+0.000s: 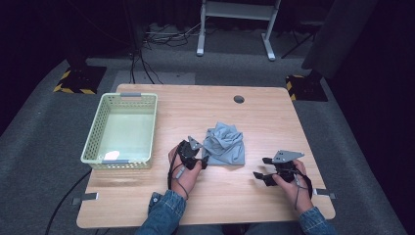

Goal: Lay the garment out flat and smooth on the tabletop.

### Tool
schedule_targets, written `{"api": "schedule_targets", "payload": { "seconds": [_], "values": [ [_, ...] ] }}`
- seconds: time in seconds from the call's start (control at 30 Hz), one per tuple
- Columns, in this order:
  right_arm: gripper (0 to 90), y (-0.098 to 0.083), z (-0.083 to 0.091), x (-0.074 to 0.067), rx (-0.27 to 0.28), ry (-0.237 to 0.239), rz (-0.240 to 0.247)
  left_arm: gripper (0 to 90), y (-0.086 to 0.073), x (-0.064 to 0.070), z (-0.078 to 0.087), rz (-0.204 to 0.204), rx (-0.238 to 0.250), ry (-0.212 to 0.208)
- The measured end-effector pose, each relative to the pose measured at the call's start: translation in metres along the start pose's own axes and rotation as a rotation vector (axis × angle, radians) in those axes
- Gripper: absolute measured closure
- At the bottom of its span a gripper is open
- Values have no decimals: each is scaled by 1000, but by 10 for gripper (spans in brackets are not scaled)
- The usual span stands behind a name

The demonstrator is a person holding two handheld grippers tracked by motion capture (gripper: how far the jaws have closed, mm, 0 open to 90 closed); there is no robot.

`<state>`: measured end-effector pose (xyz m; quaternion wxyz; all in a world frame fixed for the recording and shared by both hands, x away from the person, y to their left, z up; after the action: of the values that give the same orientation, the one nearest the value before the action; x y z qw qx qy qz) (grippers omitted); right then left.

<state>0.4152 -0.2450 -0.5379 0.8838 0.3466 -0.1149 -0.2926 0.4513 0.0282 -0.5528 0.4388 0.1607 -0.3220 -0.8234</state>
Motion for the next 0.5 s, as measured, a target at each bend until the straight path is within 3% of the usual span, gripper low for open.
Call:
{"api": "schedule_targets", "payload": {
  "seconds": [0.5],
  "values": [
    [267,27,5,5,30,-13,16,277,0,0,0,1,2,0]
  ]
}}
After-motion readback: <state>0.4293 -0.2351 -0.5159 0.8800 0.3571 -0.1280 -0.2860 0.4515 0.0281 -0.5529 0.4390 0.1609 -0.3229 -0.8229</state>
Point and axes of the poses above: each handheld gripper's, and its own axes: z roughly backward along the jaws, y roughly out of its top, x roughly to its right, the point moved 7 cm from there along -z, roughly forward along the jaws, and after that the axes turned 5 degrees about -x, right-handed, at the moved point
